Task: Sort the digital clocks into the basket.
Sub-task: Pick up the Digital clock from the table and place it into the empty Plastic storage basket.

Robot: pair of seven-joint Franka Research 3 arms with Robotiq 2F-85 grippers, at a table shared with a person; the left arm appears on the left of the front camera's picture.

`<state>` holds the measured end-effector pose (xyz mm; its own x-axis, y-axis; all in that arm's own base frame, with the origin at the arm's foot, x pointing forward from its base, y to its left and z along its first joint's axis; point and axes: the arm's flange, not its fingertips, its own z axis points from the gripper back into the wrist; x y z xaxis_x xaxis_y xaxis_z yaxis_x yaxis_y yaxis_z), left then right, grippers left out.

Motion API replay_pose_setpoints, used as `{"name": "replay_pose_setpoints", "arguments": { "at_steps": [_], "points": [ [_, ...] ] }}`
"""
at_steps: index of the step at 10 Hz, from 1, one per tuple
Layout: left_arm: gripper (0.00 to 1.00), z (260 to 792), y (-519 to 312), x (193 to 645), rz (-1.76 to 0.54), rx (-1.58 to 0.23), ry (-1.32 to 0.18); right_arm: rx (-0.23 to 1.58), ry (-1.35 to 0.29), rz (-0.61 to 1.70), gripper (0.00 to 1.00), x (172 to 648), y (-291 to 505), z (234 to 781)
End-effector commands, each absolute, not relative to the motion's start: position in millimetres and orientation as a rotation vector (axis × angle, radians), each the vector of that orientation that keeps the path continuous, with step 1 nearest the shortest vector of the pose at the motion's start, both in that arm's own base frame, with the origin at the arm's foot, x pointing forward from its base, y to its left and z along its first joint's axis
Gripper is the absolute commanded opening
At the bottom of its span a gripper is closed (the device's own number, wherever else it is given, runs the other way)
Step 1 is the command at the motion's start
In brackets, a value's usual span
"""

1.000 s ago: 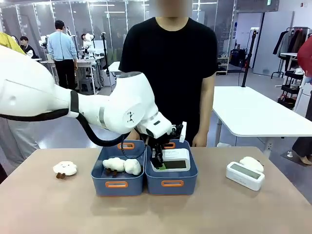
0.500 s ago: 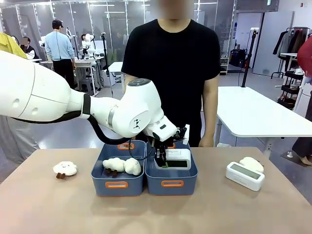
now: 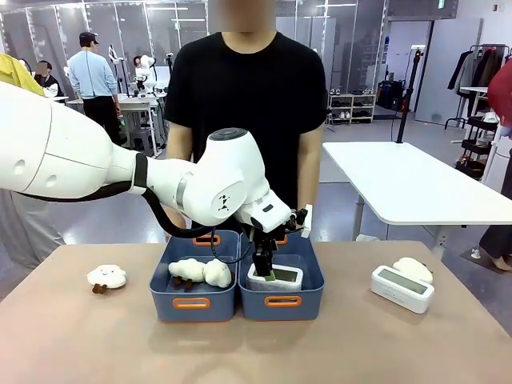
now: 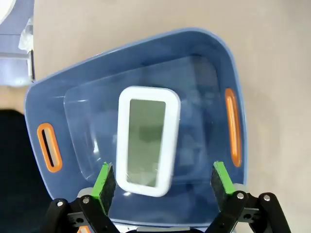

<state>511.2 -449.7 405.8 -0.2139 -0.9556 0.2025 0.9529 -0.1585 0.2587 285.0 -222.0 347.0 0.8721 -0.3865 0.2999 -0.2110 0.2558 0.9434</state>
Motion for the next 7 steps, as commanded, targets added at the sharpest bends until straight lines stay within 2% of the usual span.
{"name": "replay_pose_setpoints", "arguments": {
  "at_steps": [1,3,7],
  "points": [
    [1.00,420,-429,495,-1.717,-0.008,-0.370,1.331,-0.542,-0.123,1.00,285,-223,348],
    [1.00,445,-395,480,-1.683,-0.070,-0.311,1.331,-0.542,-0.123,1.00,285,-223,348],
    [1.00,467,-339,466,-1.562,-0.233,-0.287,1.331,-0.542,-0.123,1.00,285,-223,348]
  ]
}}
